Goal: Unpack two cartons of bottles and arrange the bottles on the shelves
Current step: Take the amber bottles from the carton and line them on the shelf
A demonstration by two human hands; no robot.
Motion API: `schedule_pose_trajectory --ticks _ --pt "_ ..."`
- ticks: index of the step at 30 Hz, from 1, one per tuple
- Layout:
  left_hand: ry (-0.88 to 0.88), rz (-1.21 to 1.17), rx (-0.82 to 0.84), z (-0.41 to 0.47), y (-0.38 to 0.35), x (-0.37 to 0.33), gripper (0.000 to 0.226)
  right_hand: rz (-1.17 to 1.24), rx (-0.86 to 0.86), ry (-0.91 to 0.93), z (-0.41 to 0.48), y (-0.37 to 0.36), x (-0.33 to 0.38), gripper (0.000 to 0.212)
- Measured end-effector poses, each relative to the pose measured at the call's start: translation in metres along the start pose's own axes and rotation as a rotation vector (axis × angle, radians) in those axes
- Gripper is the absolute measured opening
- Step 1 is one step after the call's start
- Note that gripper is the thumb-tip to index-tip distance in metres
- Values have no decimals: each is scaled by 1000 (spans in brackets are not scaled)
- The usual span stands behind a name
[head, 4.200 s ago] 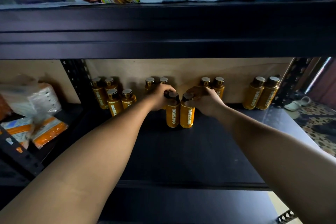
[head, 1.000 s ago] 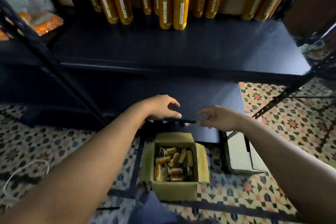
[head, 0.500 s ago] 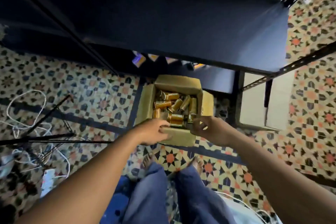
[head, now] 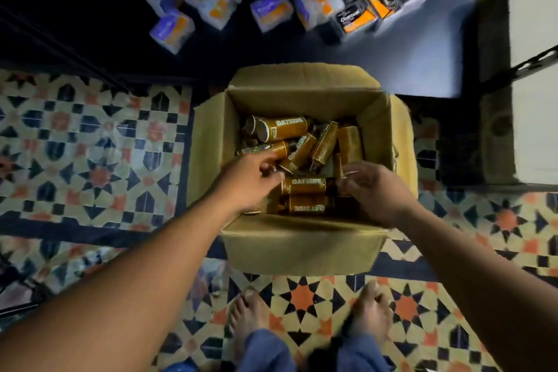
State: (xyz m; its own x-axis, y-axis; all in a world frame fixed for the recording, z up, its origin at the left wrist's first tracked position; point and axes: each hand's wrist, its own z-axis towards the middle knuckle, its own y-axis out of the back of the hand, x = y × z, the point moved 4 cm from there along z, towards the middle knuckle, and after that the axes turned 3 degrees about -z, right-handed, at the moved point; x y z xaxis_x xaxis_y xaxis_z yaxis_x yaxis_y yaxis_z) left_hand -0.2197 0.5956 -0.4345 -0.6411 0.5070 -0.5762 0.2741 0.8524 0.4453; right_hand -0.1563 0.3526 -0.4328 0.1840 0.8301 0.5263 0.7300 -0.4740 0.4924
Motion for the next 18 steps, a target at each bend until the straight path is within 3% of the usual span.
schedule_pose_trajectory --ticks 7,10,15,18 --pt "-198 294 -258 99 -14 12 61 -1 -268 77 91 -9 -15 54" --pt "-205 412 -292 126 -22 12 65 80 -298 51 121 -18 -26 69" --pt "-188 399 -346 148 -30 14 70 187 -363 2 145 -39 -45 79" --pt "-206 348 -328 148 -32 16 76 403 -441 2 146 -44 -56 74"
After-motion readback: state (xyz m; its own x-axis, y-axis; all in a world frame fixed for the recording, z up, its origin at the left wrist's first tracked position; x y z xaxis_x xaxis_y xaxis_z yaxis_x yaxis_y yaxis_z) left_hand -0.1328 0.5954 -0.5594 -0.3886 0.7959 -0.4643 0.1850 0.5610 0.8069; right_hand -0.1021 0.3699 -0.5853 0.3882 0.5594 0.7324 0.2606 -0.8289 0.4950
